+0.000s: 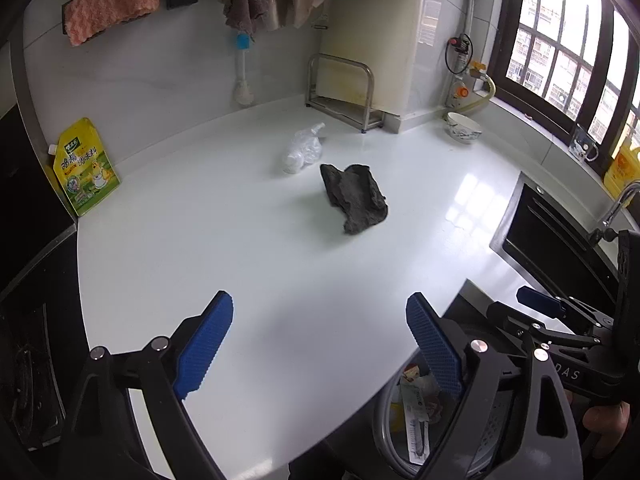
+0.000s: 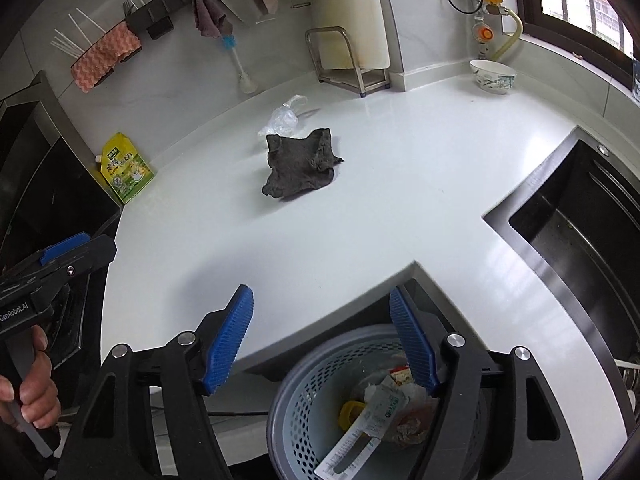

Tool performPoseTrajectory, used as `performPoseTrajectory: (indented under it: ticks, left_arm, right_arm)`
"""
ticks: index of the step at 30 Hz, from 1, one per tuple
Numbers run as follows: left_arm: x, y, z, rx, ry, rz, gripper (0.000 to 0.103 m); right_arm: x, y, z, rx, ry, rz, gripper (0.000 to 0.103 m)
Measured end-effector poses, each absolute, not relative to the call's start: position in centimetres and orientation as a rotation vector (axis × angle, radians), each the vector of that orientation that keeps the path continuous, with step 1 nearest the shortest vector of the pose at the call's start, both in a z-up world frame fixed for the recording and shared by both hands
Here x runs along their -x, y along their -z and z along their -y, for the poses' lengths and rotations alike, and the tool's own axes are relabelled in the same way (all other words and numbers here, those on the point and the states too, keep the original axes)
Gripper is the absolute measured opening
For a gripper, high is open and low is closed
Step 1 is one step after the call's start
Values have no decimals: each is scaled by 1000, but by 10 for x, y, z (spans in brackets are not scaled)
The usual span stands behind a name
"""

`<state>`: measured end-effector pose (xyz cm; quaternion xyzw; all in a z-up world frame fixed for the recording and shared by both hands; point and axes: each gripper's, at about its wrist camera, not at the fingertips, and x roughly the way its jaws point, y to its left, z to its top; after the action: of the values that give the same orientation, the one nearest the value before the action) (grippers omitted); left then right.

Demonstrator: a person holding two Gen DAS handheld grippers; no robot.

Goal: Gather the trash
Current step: 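Move both tools up from the basket toward the dark cloth and plastic bag, then grasp the dark grey cloth with the right tool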

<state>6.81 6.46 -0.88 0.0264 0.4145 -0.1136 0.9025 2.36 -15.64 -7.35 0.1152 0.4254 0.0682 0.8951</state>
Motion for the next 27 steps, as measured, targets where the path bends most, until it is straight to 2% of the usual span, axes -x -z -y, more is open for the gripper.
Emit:
performPoseTrajectory:
  ticks: [8, 17, 27]
  left_arm:
    - [-128, 8, -100, -75, 201, -834, 90]
    - [-198, 31, -132, -73, 188, -866, 90]
    - [-270, 56, -128, -97, 217, -905, 90]
  right_arm:
    - [-83, 67, 128, -223, -113, -876, 73]
    - [-152, 79, 99, -189, -80, -903, 73]
    - [-221, 101, 93, -184, -22, -958, 73]
